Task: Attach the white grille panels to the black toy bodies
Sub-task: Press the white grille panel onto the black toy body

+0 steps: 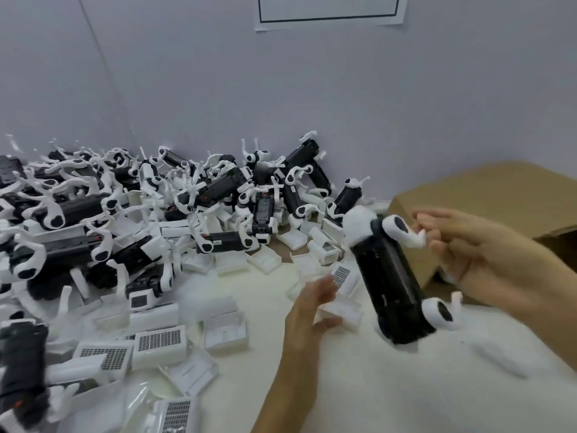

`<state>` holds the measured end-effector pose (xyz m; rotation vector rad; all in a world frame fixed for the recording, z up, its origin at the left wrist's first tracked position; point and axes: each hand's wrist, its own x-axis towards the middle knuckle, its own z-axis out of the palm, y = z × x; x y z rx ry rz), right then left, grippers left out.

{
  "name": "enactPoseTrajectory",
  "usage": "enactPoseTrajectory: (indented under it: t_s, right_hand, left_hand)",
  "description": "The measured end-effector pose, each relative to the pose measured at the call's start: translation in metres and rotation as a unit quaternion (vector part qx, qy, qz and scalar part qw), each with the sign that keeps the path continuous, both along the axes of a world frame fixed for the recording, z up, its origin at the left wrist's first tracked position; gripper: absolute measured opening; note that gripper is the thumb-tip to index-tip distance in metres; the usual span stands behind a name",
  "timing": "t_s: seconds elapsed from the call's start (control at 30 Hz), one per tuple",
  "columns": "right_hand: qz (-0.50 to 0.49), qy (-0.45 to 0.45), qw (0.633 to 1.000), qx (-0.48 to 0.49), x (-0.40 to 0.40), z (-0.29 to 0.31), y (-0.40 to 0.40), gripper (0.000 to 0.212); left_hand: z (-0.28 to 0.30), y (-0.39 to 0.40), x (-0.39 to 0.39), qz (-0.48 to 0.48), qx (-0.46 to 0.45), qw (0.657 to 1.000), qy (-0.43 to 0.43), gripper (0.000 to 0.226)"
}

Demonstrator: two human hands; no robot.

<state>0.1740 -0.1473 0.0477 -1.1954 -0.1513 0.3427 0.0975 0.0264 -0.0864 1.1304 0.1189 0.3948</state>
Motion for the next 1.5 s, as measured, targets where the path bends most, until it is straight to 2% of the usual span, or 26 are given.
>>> enactPoseTrajectory:
  t_s: [0.07,0.13,0.2,0.27,0.3,0.33,0.4,0.47,0.5,0.57,0.63,0.7,0.77,0.83,0.87,0.93,1.0,1.07,1.17,1.27,1.3,1.33,1.37,1.43,1.47,1.5]
  right_hand:
    - [0.005,0.12,0.992,0.04,-0.015,-0.022,0.001,0.016]
    - [-0.012,0.2,0.977,0.075,-0.023,-0.046,0.003,0.018]
    - [-0.047,0.217,0.971,0.088,-0.03,-0.068,0.003,0.024]
    - [-0.117,0.171,0.976,0.072,-0.035,-0.091,0.001,0.026]
    - [-0.159,0.13,0.978,0.048,-0.042,-0.101,0.001,0.022]
    - [-0.199,0.066,0.978,0.0,-0.051,-0.109,0.001,0.017]
    - [-0.229,-0.144,0.949,-0.159,-0.071,-0.118,0.001,0.016]
    - [-0.153,-0.299,0.904,-0.266,-0.081,-0.125,-0.001,0.043]
    - [-0.109,-0.32,0.889,-0.309,-0.084,-0.129,-0.003,0.065]
    - [-0.062,-0.302,0.88,-0.361,-0.088,-0.128,-0.003,0.098]
    - [-0.071,-0.306,0.868,-0.385,-0.09,-0.134,-0.003,0.112]
    - [-0.082,-0.313,0.859,-0.397,-0.093,-0.14,-0.005,0.117]
    - [-0.088,-0.303,0.865,-0.391,-0.094,-0.14,-0.007,0.103]
    - [-0.103,-0.273,0.899,-0.327,-0.092,-0.138,-0.008,0.065]
    - [-0.117,-0.264,0.912,-0.293,-0.091,-0.135,-0.008,0.056]
    - [-0.128,-0.27,0.918,-0.26,-0.09,-0.133,-0.009,0.049]
    - [-0.118,-0.283,0.916,-0.259,-0.091,-0.132,-0.009,0.049]
    - [-0.097,-0.277,0.919,-0.264,-0.092,-0.135,-0.008,0.058]
    - [-0.094,-0.301,0.901,-0.299,-0.091,-0.142,-0.007,0.07]
    - [-0.057,-0.303,0.901,-0.305,-0.086,-0.142,-0.011,0.089]
    - [-0.032,-0.307,0.899,-0.31,-0.085,-0.142,-0.012,0.097]
    - [-0.013,-0.313,0.898,-0.308,-0.085,-0.142,-0.014,0.102]
    - [-0.006,-0.314,0.905,-0.287,-0.086,-0.142,-0.016,0.102]
    - [-0.029,-0.313,0.921,-0.23,-0.088,-0.142,-0.017,0.095]
    - [-0.049,-0.322,0.921,-0.214,-0.091,-0.14,-0.017,0.091]
    - [-0.07,-0.328,0.92,-0.204,-0.093,-0.139,-0.015,0.087]
  left_hand:
    - [-0.001,-0.007,-0.002,-0.056,0.072,0.996,0.004,0.066]
    - [-0.002,-0.013,-0.005,-0.107,0.159,0.981,-0.007,0.07]
    - [-0.002,-0.012,-0.006,-0.133,0.157,0.978,-0.025,0.051]
    - [0.0,-0.009,-0.007,-0.139,0.102,0.985,-0.02,0.038]
    - [0.0,-0.01,-0.007,-0.138,0.074,0.987,-0.016,0.041]
    - [-0.001,-0.013,-0.007,-0.131,0.049,0.99,-0.01,0.044]
    - [-0.001,-0.021,-0.008,-0.093,0.0,0.996,0.013,0.047]
    - [0.001,-0.026,-0.009,-0.047,-0.05,0.997,0.038,0.048]
    - [0.003,-0.026,-0.01,-0.019,-0.069,0.996,0.055,0.048]
    - [0.006,-0.025,-0.012,0.023,-0.086,0.993,0.079,0.056]
    - [0.01,-0.03,-0.016,0.047,-0.078,0.992,0.087,0.075]
    - [0.012,-0.036,-0.02,0.052,-0.048,0.995,0.076,0.085]
    - [0.014,-0.039,-0.023,0.051,-0.04,0.996,0.063,0.089]
    - [0.014,-0.041,-0.026,0.04,-0.051,0.997,0.042,0.093]
    - [0.016,-0.043,-0.027,0.031,-0.046,0.998,0.035,0.093]
    - [0.017,-0.048,-0.031,0.019,-0.02,0.999,0.028,0.089]
    - [0.016,-0.055,-0.033,-0.005,0.034,0.999,0.029,0.071]
    - [0.014,-0.058,-0.035,-0.033,0.09,0.995,0.029,0.049]
    - [0.013,-0.056,-0.037,-0.049,0.094,0.994,0.011,0.04]
    - [0.014,-0.051,-0.037,-0.035,0.161,0.986,-0.022,0.034]
    - [0.014,-0.048,-0.037,0.002,0.22,0.975,-0.034,0.032]
    - [0.014,-0.042,-0.036,0.053,0.308,0.948,-0.061,0.032]
    - [0.012,-0.035,-0.034,0.1,0.412,0.901,-0.097,0.038]
    - [0.008,-0.026,-0.03,0.157,0.585,0.775,-0.18,0.056]
    - [0.008,-0.024,-0.03,0.156,0.623,0.74,-0.198,0.061]
    - [0.008,-0.024,-0.03,0.149,0.642,0.724,-0.202,0.063]
